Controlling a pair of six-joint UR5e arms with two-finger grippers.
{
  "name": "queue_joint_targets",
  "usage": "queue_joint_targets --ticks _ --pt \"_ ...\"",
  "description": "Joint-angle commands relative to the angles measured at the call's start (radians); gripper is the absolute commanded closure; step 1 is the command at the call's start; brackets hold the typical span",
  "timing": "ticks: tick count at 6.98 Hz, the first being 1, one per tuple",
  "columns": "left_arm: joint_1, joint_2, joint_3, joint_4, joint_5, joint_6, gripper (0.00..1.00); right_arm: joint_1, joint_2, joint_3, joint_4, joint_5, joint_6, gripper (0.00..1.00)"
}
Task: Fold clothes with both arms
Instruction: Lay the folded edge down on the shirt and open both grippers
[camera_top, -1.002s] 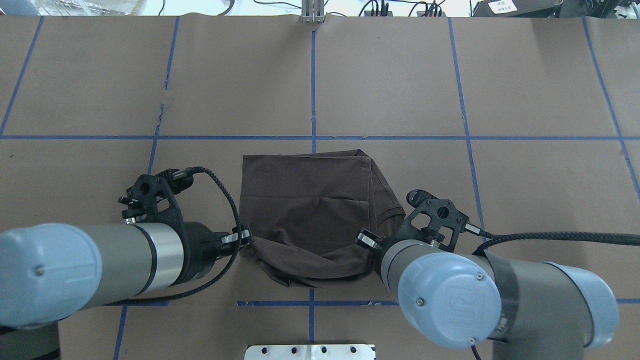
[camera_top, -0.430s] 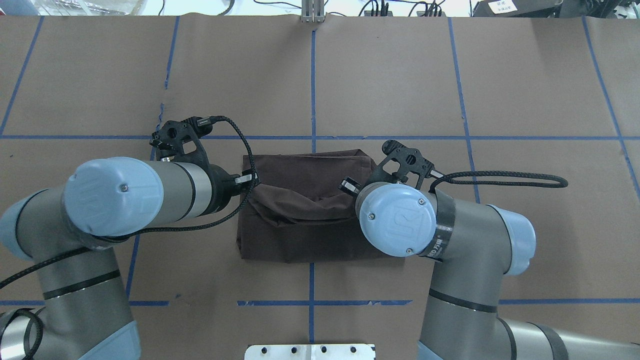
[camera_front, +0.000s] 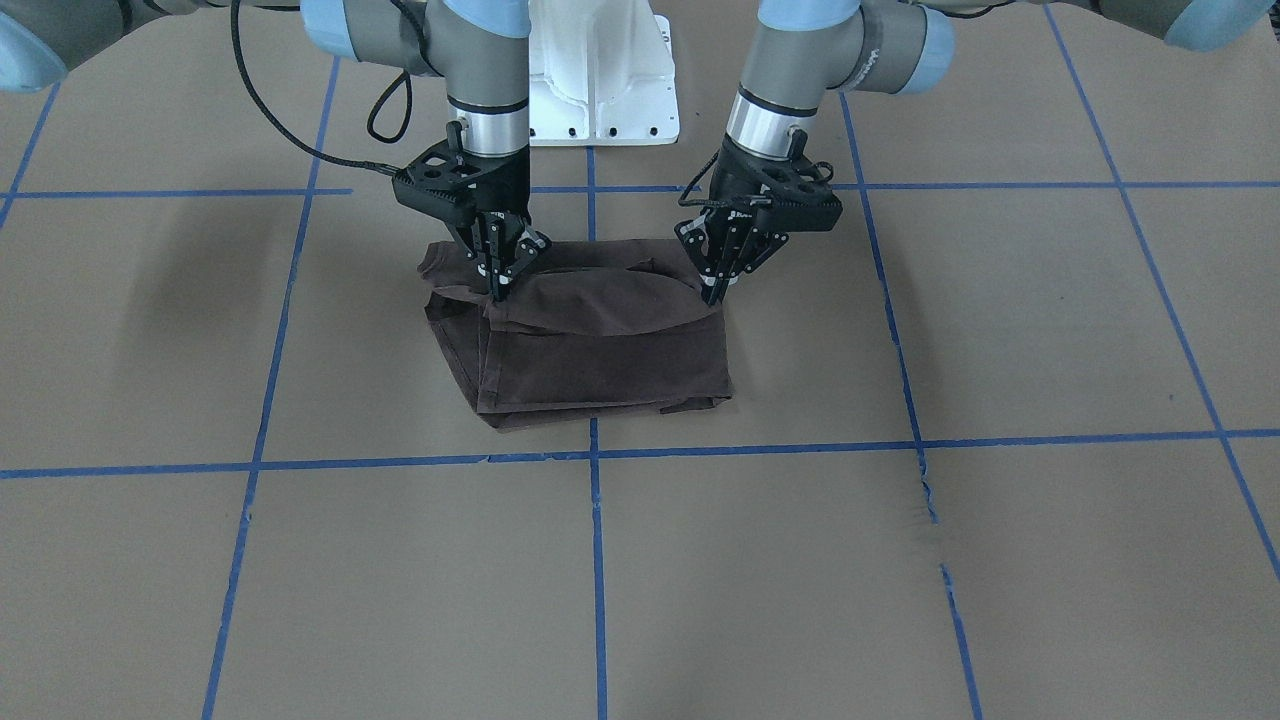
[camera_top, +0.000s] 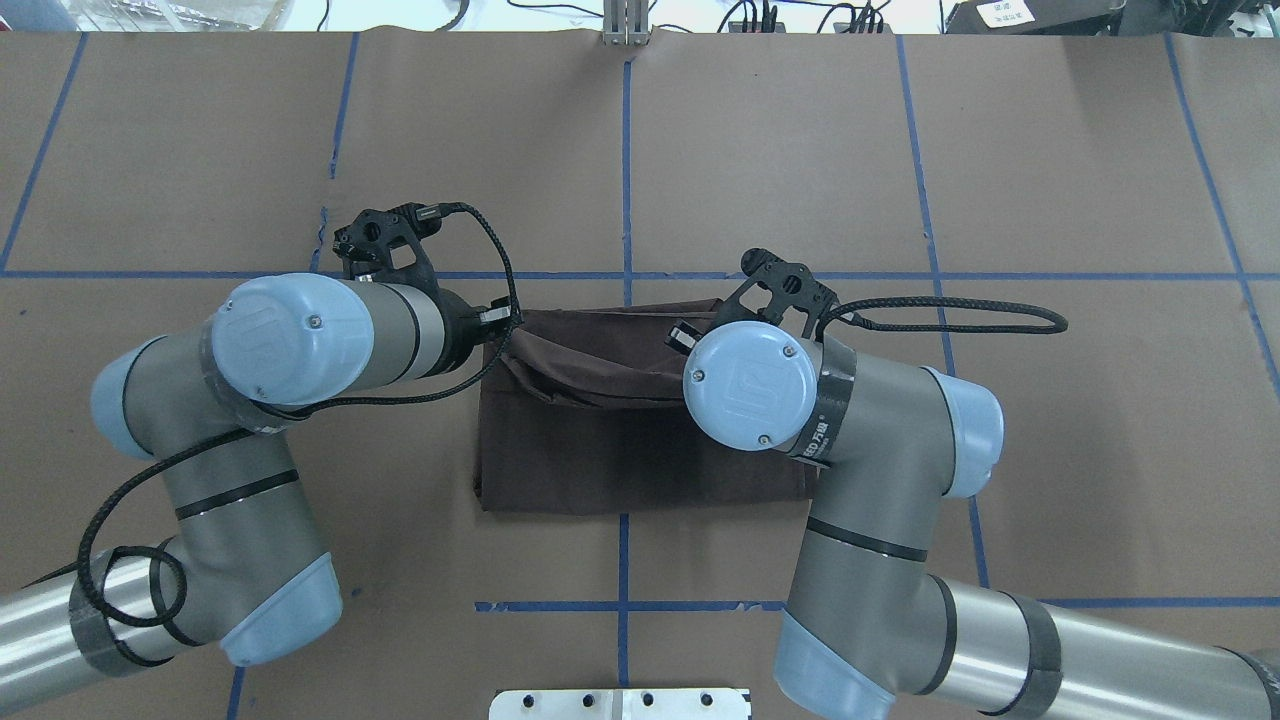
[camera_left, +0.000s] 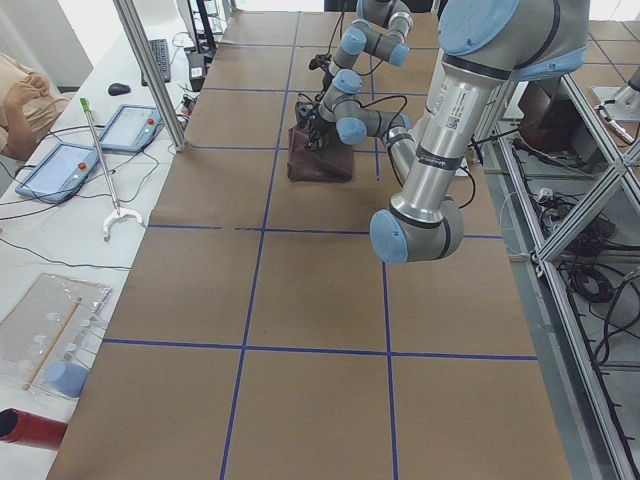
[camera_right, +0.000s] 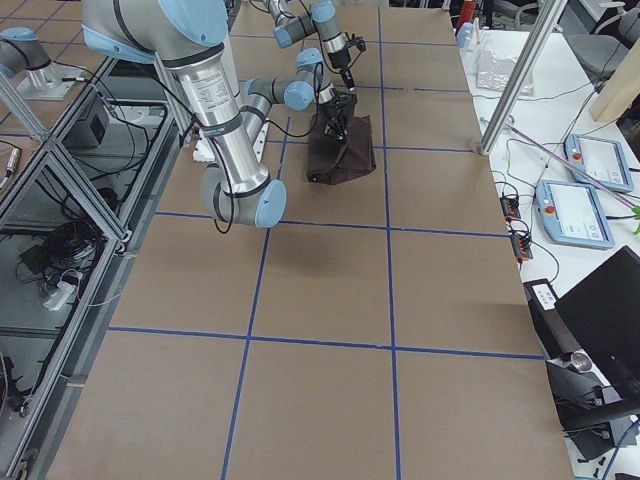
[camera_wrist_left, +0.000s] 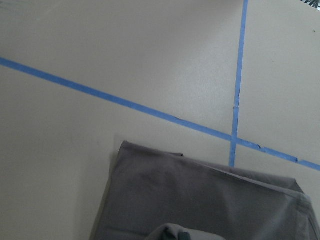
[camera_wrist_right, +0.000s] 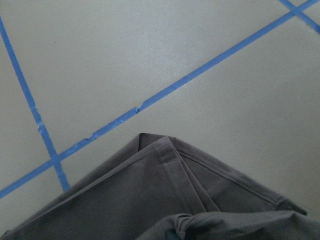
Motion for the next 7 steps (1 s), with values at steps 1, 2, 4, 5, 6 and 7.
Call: queue_joint_targets --ticks 1,2,4,5,6,7 --pt "-0.014 -0.028 0.127 -0.08 0.002 0.011 1.0 0.026 0.038 -0.164 0.143 0.001 -0.01 1.0" --pt "-0.014 -0.028 0.155 -0.106 0.003 0.011 1.0 0.035 0.04 -0.175 0.147 0.002 -0.025 1.0" --pt "-0.014 -0.027 0.187 -0.117 0.002 0.009 1.0 0.046 0.038 -0.177 0.147 0.025 -0.033 1.0" --pt "-0.014 -0.027 0.201 -0.143 0.003 0.011 1.0 0.051 0.035 -0.177 0.147 0.027 -0.04 1.0" --pt "-0.014 -0.025 0.211 -0.157 0.003 0.011 1.0 0.054 0.033 -0.177 0.147 0.027 -0.066 1.0" --pt "-0.014 -0.024 0.212 -0.157 0.002 0.037 0.39 0.052 0.032 -0.188 0.145 0.024 -0.123 0.01"
